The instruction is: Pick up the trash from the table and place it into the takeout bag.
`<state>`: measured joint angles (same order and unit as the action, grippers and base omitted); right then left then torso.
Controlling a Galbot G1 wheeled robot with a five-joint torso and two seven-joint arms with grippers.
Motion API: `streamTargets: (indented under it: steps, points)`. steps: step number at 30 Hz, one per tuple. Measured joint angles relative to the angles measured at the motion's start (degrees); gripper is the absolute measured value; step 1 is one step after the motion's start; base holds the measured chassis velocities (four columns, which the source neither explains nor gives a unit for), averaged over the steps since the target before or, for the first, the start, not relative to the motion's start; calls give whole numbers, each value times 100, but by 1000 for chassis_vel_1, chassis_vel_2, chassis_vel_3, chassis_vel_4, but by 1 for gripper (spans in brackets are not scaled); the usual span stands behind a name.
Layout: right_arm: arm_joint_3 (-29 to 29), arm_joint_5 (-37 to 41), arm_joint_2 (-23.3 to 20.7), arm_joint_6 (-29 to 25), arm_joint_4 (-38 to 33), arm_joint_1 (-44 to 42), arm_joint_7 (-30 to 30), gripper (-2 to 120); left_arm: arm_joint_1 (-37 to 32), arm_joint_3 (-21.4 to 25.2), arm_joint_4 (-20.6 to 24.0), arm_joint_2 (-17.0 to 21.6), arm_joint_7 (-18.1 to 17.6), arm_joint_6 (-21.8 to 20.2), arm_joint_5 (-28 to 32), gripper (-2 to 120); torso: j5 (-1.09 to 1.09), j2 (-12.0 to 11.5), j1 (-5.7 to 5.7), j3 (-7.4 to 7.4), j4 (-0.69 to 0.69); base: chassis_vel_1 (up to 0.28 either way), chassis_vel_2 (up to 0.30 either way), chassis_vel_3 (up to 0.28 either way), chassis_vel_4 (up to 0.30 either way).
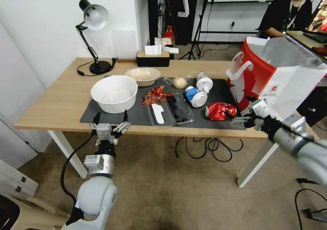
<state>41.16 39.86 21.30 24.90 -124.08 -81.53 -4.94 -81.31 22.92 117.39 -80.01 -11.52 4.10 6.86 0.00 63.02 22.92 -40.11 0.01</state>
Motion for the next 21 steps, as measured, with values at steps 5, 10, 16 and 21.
streamTargets:
  steps: [5,10,16,21]
  points:
    - [35,123,-552,58,358,22,-414,100,180,-131,-114,-4,1,-5,77,100,0,2,0,0,-2,0,0,0,0]
    - [-97,212,-745,73,687,88,-744,100,210,-189,-167,-15,3,1,91,100,2,1,0,0,-1,0,0,0,0]
    - [-127,541,-944,-215,1002,162,-959,100,172,-203,-163,-107,3,17,70,100,1,2,0,0,-1,0,0,0,0]
    - [-205,789,-895,-326,969,213,-897,100,152,-211,-147,-138,5,17,16,100,-1,2,0,1,-1,0,0,0,0]
